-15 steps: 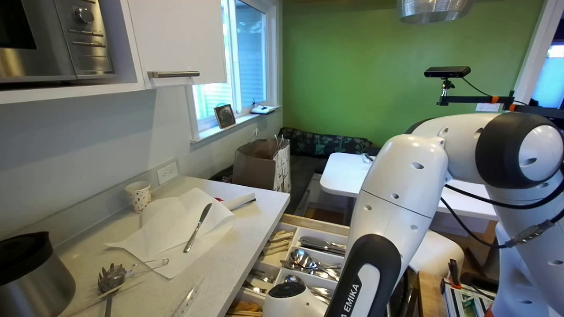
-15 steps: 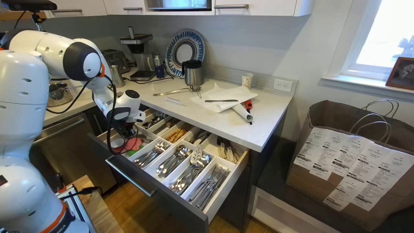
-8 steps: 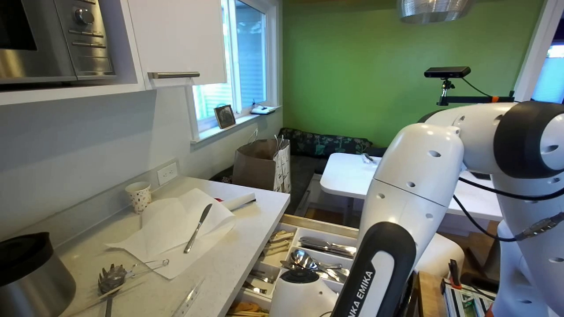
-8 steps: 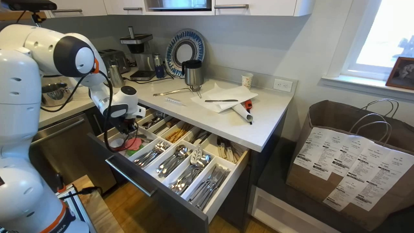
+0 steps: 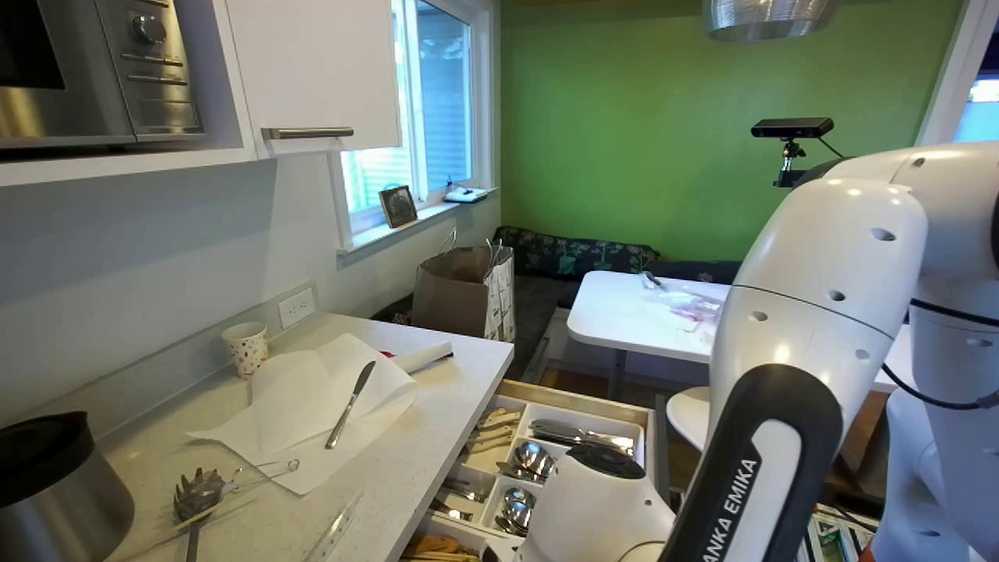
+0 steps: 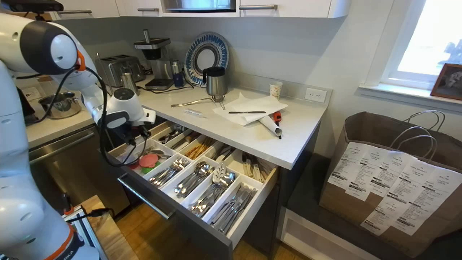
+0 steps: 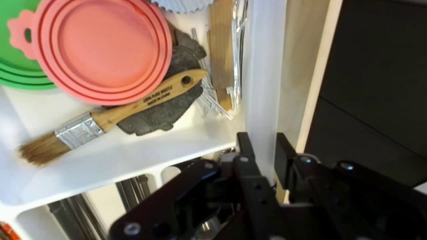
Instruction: Remove the syringe from the drawer and then put it on the counter
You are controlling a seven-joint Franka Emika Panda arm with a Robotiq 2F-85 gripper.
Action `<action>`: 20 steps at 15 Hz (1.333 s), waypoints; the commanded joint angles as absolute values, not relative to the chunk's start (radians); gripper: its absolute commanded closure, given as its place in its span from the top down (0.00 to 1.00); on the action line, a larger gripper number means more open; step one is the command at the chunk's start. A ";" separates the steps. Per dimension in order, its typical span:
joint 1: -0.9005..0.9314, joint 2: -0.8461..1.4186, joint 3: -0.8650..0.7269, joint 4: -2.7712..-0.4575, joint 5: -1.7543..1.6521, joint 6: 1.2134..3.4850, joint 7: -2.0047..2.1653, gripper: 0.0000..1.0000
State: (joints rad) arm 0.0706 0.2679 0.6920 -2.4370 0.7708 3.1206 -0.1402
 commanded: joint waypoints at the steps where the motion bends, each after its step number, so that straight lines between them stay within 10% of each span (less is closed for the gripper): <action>1: 0.067 0.131 0.736 -2.548 0.813 3.219 -0.140 0.05; 9: 0.177 -0.017 0.686 -2.617 0.662 3.343 -0.020 0.05; 10: 0.167 0.013 0.657 -2.620 0.628 3.349 -0.008 0.21; 20: 0.145 0.039 0.669 -2.553 0.713 3.587 -0.184 0.05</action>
